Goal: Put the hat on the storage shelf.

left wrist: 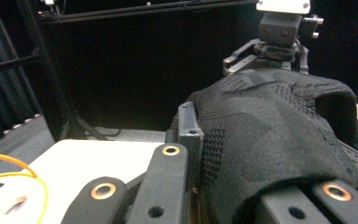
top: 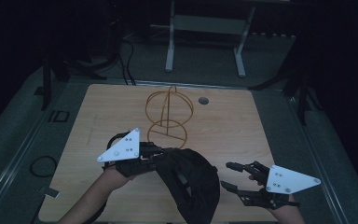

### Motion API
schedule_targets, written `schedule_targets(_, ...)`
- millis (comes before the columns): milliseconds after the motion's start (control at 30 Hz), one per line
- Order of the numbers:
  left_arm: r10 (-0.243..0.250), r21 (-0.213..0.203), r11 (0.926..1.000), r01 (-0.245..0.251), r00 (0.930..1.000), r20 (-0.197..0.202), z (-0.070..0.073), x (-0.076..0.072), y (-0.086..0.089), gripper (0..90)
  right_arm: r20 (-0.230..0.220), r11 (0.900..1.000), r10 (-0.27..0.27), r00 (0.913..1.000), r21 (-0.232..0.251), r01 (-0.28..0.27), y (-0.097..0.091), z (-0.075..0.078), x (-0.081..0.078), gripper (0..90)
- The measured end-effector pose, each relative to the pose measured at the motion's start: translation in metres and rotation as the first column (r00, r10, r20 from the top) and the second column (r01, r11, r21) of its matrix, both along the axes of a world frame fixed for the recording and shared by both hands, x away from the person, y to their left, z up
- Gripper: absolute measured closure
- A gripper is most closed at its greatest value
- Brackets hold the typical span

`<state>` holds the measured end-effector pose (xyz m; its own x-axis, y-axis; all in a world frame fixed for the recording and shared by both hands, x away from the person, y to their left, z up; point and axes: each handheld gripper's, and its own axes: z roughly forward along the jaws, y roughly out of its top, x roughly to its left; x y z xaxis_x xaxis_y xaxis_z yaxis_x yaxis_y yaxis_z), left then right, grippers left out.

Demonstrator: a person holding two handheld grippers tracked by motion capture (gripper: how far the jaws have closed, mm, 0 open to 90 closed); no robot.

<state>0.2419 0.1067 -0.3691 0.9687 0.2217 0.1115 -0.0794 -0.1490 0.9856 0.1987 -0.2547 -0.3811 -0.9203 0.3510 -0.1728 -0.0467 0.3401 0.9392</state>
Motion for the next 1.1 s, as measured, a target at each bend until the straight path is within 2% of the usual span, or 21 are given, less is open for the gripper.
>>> schedule_targets(133,-0.015,0.006,0.9999,0.015,0.9998,0.014,0.0,-0.002,-0.004,88.4,0.018,0.9962,0.086,0.9962,-0.015,-0.085,0.014,0.006,0.003,49.1)
schedule_targets(167,-0.021,0.004,0.9998,0.021,0.9997,0.013,0.0,-0.002,-0.004,88.4,0.018,0.9929,0.118,0.9928,-0.014,-0.118,0.017,0.007,0.004,51.3)
schedule_targets(200,-0.021,0.004,0.9998,0.021,0.9997,0.013,0.0,-0.002,-0.004,88.4,0.018,0.9929,0.118,0.9928,-0.014,-0.118,0.017,0.007,0.004,51.3)
schedule_targets(233,-0.017,0.002,0.9999,0.017,0.9997,0.016,0.0,-0.002,-0.006,88.4,0.029,0.9903,0.133,0.9907,-0.044,-0.131,0.024,0.006,0.005,54.3)
schedule_targets(333,-0.012,-0.006,0.9999,0.012,0.9998,0.013,0.0,-0.001,-0.007,88.4,0.046,0.9887,0.138,0.9893,-0.065,-0.135,0.029,0.005,0.005,59.2)
schedule_targets(400,-0.004,-0.007,1.0,0.004,0.9999,0.012,0.0,0.001,-0.007,88.4,0.057,0.9888,0.13,0.9899,-0.081,-0.126,0.031,0.005,0.004,67.6)
schedule_targets(467,0.0,-0.013,0.9999,0.0,1.0,0.006,0.0,0.002,-0.007,88.4,0.057,0.9895,0.12,0.9911,-0.088,-0.115,0.032,0.004,0.005,71.4)
schedule_targets(600,0.019,0.009,0.9998,-0.019,0.9998,0.008,-0.001,0.003,-0.011,88.4,0.053,0.9868,0.11,0.9926,-0.126,-0.102,0.034,0.001,0.005,85.8)
schedule_targets(667,0.033,0.018,0.9993,-0.033,0.9994,0.004,-0.002,0.004,-0.012,88.3,0.049,0.9874,0.088,0.9949,-0.136,-0.08,0.036,0.001,0.005,88.0)
schedule_targets(733,0.049,0.019,0.9986,-0.049,0.9988,-0.003,-0.003,0.006,-0.011,88.2,0.03,0.9911,0.081,0.9962,-0.108,-0.078,0.034,0.0,0.008,88.5)
schedule_targets(800,0.058,0.023,0.998,-0.058,0.9983,-0.008,-0.004,0.008,-0.01,88.0,-0.005,0.9968,0.068,0.9977,-0.043,-0.068,0.029,0.0,0.012,88.7)
schedule_targets(967,0.092,0.052,0.9945,-0.092,0.9957,-0.006,-0.006,0.01,-0.013,85.9,-0.031,0.9985,0.052,0.9982,0.019,-0.051,0.022,0.003,0.015,88.8)
schedule_targets(1033,0.099,0.066,0.993,-0.099,0.995,-0.011,-0.005,0.01,-0.014,79.1,-0.034,0.998,0.056,0.9978,0.033,-0.055,0.019,0.005,0.015,88.8)
schedule_targets(1067,0.105,0.064,0.9925,-0.104,0.9945,-0.01,-0.005,0.01,-0.014,78.9,-0.034,0.998,0.053,0.998,0.037,-0.051,0.018,0.006,0.015,88.8)
schedule_targets(1100,0.115,0.067,0.9912,-0.114,0.9934,-0.007,-0.005,0.01,-0.014,72.9,-0.036,0.9982,0.048,0.9982,0.037,-0.047,0.017,0.007,0.015,88.8)
